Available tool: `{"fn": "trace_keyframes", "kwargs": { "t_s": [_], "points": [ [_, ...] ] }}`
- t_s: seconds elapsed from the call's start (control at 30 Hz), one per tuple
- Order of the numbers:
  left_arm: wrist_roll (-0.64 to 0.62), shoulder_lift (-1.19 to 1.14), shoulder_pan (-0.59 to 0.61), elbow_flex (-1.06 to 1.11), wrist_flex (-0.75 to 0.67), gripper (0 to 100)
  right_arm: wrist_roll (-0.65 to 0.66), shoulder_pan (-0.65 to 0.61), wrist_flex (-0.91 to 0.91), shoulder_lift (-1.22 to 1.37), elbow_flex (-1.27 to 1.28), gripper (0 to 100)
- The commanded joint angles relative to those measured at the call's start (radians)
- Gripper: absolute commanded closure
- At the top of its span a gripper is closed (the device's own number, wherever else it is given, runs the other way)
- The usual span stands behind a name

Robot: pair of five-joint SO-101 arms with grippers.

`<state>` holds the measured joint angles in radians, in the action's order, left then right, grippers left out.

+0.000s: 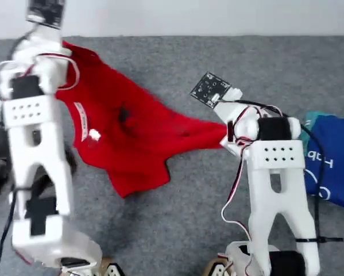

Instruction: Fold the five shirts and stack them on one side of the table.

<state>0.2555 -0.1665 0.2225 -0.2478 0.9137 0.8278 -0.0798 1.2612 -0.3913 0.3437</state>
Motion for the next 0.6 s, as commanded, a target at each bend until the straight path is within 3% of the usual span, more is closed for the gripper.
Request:
{"fn": "trace_keyframes", "kwargs": {
  "t_s": [0.0,0.17,0.23,0.37,0.57],
  "points": [
    [0.003,-0.095,-0.031,-0.114,-0.049,99,0.008,0.068,-0.134,-0.018,0.034,98.9],
    [0.000,-0.198,-0.075,-0.289,0.006,98,0.009,0.139,-0.183,-0.016,0.074,98.9],
    [-0.003,-0.222,-0.094,-0.364,0.046,93,0.009,0.163,-0.183,-0.016,0.077,98.9],
    [-0.163,-0.249,-0.106,-0.499,0.118,83,0.006,0.203,-0.180,-0.018,0.077,98.9],
    [-0.146,-0.258,-0.101,-0.653,0.292,82,0.006,0.219,-0.179,-0.021,0.077,98.9]
  ]
}}
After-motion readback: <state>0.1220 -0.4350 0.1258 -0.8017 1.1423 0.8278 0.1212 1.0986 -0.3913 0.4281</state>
